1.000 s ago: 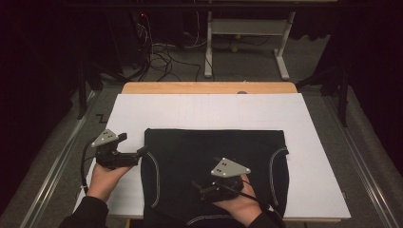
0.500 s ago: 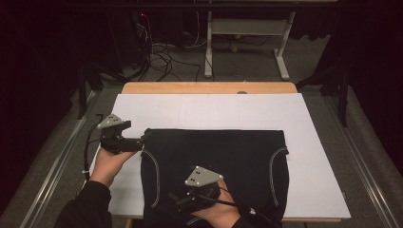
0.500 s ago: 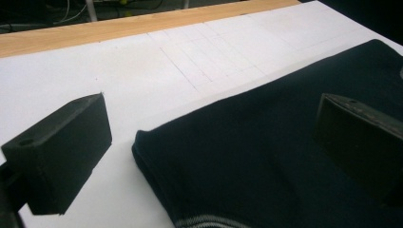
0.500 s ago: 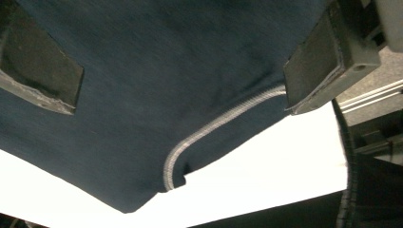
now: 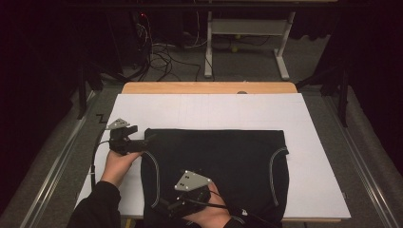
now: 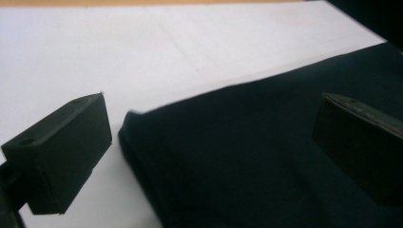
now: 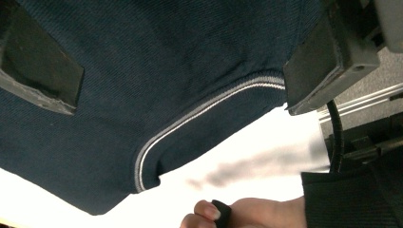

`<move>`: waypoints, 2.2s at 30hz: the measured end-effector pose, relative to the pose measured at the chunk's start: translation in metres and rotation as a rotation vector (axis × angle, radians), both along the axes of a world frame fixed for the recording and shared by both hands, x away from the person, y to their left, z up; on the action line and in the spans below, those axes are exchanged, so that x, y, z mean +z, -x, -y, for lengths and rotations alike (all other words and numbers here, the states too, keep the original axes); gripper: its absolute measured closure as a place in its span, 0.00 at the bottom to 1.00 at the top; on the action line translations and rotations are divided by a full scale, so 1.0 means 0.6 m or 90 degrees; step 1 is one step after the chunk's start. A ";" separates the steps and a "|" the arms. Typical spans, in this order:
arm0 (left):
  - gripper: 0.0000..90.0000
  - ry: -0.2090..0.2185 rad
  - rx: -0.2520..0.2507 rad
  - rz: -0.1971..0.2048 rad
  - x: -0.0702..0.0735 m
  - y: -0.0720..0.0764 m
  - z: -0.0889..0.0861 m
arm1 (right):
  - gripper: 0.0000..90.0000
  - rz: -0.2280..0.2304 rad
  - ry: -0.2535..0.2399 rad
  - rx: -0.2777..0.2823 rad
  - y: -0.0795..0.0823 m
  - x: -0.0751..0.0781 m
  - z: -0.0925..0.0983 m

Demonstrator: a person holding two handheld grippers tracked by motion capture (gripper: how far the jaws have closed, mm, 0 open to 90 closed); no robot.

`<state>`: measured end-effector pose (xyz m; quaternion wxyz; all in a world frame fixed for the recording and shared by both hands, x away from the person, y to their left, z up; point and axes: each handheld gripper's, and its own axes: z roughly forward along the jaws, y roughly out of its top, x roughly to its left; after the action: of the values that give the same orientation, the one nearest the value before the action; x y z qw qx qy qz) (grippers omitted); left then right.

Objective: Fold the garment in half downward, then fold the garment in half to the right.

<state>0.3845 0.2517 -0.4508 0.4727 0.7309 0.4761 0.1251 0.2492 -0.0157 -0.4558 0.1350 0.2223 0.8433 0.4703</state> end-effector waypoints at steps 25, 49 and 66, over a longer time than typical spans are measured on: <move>0.76 -0.119 0.002 -0.073 -0.055 -0.052 0.022 | 0.06 -0.057 0.039 0.050 0.027 -0.014 -0.040; 0.82 -0.100 0.000 -0.071 -0.058 -0.043 0.018 | 0.15 0.047 0.228 0.073 0.078 -0.059 -0.150; 0.82 -0.092 -0.001 -0.074 -0.058 -0.043 0.016 | 0.41 0.023 0.201 0.068 0.066 -0.047 -0.132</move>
<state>0.4101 0.2421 -0.4858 0.3905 0.7694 0.4920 0.1159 0.2099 0.0634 -0.4840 0.1581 0.1444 0.9147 0.3427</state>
